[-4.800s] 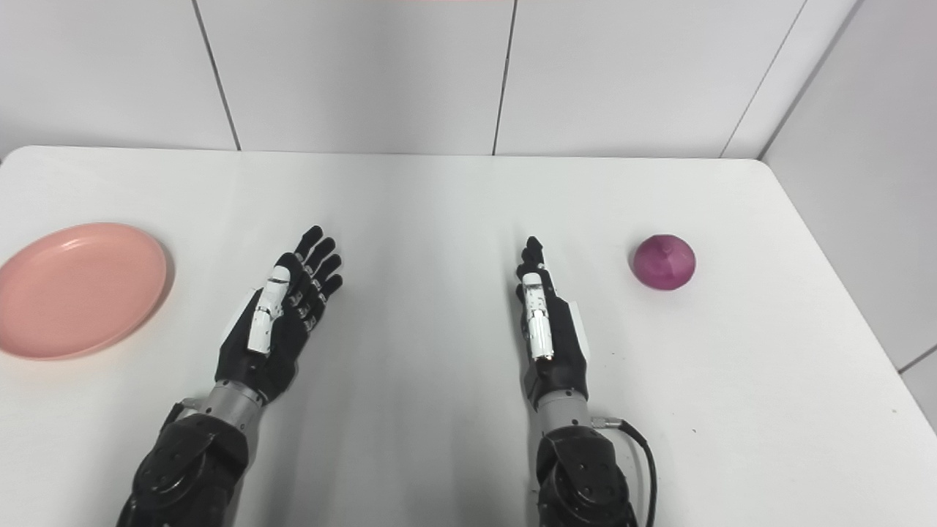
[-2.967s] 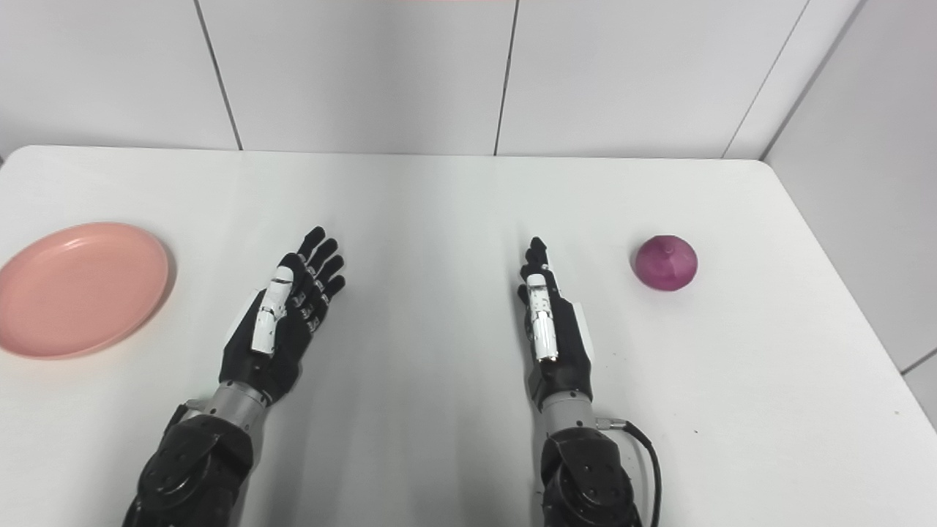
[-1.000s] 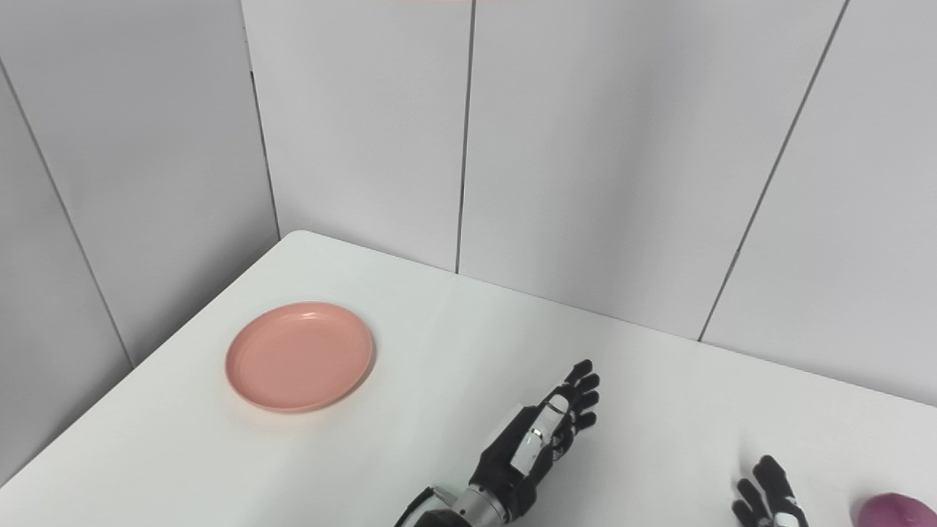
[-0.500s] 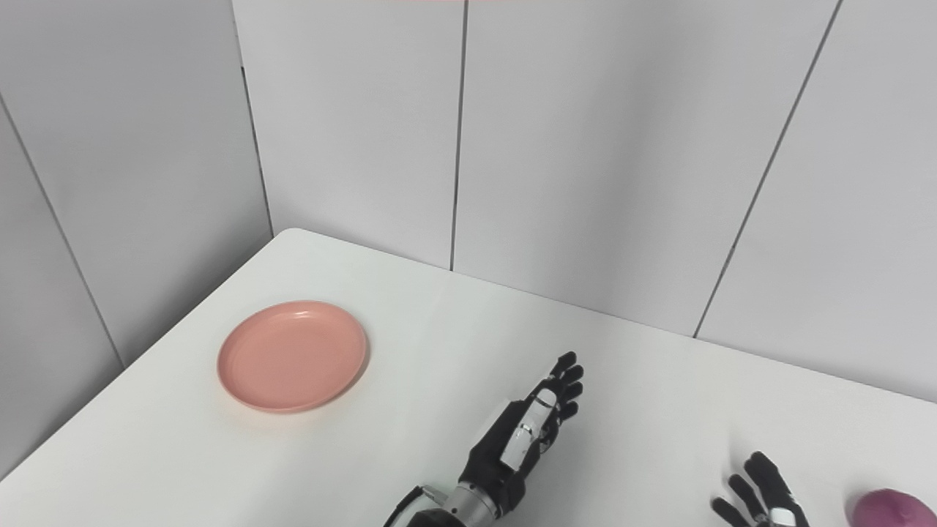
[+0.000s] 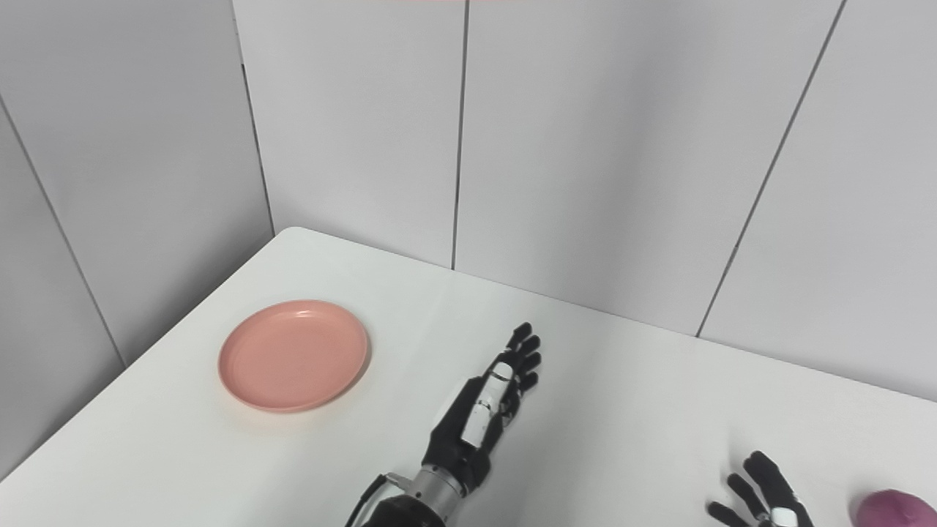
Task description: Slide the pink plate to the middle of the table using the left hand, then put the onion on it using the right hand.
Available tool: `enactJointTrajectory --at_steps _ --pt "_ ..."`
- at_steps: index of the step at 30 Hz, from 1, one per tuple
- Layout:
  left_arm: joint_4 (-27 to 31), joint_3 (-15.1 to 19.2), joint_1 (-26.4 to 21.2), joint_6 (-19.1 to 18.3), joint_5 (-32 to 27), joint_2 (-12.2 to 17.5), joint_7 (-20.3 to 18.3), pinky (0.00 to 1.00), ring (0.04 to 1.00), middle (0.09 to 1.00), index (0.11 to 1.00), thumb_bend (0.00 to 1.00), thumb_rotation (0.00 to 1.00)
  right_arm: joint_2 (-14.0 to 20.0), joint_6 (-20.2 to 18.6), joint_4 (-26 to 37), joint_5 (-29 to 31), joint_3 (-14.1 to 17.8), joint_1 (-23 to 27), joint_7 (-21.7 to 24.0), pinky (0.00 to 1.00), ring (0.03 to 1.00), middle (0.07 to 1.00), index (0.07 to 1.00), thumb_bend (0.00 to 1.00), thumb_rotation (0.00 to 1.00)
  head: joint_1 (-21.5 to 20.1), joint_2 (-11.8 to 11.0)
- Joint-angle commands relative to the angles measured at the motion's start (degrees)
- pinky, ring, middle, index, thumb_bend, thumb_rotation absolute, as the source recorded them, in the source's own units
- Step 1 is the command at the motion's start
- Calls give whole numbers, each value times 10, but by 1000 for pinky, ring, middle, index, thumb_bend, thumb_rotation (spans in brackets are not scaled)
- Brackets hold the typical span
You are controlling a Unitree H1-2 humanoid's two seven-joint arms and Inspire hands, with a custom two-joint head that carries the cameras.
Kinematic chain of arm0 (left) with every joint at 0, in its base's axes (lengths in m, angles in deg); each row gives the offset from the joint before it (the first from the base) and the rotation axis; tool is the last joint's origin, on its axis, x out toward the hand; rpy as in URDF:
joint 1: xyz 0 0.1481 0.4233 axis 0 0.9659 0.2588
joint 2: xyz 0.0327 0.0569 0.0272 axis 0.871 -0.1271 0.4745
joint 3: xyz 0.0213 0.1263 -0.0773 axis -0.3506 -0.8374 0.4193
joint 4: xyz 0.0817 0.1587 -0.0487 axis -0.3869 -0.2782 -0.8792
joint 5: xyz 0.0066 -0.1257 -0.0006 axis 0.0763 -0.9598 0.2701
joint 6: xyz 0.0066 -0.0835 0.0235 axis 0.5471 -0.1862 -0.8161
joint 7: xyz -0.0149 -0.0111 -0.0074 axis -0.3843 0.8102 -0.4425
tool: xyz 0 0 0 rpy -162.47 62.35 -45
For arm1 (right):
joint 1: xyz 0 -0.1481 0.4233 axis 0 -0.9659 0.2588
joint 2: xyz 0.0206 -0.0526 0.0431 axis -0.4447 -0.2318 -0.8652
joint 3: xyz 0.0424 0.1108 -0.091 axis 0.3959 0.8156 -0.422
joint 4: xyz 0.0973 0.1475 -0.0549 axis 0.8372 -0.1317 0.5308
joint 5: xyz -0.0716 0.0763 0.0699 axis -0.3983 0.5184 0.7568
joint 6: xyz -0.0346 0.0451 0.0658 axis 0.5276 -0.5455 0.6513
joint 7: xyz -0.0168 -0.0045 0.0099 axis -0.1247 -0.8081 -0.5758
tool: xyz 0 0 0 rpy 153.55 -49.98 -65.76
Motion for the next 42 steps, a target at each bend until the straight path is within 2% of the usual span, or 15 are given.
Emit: enactJointTrajectory --at_steps 1,8,14,20,26,30,34,39,42 --pt "31 7 -25 2 -3 5 -3 1000 1000 1000 1000 418 1000 -4 3 1 0 1 3 -3 567 796 833 793 732 779 0 1" --pt "91 35 -35 -56 1 24 11 1000 1000 1000 1000 461 1000 -5 -10 7 3 0 4 -6 522 777 816 769 758 774 -1 6" --pt "101 62 -47 -44 -14 31 14 998 991 1000 986 457 1000 -5 -22 10 4 1 6 -8 479 767 811 763 778 762 1 7" --pt "115 88 -62 -49 -24 39 23 958 967 983 964 463 1000 -3 -9 2 4 0 7 -4 519 783 820 771 804 774 6 8" --pt "146 109 -68 -62 -31 55 32 997 995 1000 996 431 1000 -4 -19 6 8 3 8 -6 580 810 843 795 781 777 9 9" --pt "159 126 -74 -66 -34 68 37 1000 998 1000 994 416 1000 -3 -18 5 8 3 8 -7 618 821 849 798 802 770 9 9" --pt "169 141 -78 -73 -40 80 44 1000 1000 1000 1000 414 1000 -1 -23 8 8 2 8 -6 664 839 865 817 776 778 15 9" --pt "178 157 -80 -79 -42 88 59 1000 1000 1000 1000 418 1000 -1 -16 5 7 2 8 -5 678 840 864 820 754 778 16 9" --pt "181 165 -83 -77 -40 91 67 1000 998 1000 999 406 1000 0 -13 2 7 3 9 -5 677 841 867 820 777 767 19 8"
